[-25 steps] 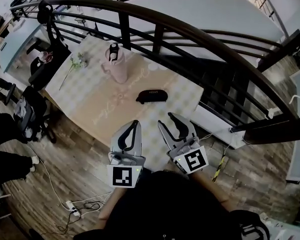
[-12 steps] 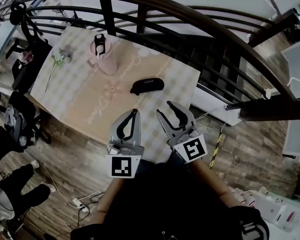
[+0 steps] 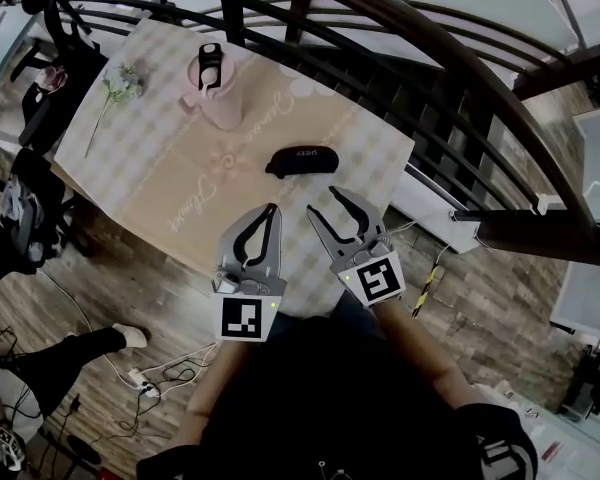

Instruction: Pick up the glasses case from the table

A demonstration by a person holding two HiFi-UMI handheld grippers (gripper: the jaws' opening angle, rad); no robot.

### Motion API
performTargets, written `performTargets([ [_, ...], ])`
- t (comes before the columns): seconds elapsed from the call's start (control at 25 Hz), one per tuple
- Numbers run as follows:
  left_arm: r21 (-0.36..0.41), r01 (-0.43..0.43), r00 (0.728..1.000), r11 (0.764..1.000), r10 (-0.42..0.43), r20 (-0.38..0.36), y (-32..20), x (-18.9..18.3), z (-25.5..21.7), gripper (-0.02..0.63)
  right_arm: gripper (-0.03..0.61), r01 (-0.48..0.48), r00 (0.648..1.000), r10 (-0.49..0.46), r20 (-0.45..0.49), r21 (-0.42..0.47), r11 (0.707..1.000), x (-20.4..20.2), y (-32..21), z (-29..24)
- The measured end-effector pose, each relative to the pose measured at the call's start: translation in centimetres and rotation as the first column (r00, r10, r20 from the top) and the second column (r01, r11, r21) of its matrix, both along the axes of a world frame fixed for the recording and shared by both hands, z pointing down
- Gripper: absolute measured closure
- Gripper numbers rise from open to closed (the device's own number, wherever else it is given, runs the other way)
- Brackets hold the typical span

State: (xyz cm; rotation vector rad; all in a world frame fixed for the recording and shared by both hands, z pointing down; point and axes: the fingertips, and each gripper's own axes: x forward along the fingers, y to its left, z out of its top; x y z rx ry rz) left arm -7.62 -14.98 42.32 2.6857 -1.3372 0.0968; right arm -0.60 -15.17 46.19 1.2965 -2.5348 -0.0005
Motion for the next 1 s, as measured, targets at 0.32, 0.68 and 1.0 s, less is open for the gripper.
performTargets([
  [0.32, -0.049, 0.011, 0.999, 0.999, -0.009, 0.039, -0.6, 2.0, 2.9, 0.601, 0.404, 0.101, 0.991, -0.109, -0.08, -0.097, 0.99, 1.2, -2.8, 6.6],
  [0.68, -0.084, -0.015, 0.999, 0.996, 0.018, 0.043, -0.5, 5.0, 5.9, 0.601, 0.371, 0.202, 0.92, -0.249, -0.303, -0.177, 0.963, 2.3, -4.7, 12.3],
  [1.0, -0.125, -0.016, 0.997, 0.992, 0.025, 0.066, -1.0, 5.2, 8.0, 0.601, 0.331, 0.243, 0.856, -0.319, -0.406, -0.23, 0.943, 2.7, -6.6, 14.9],
])
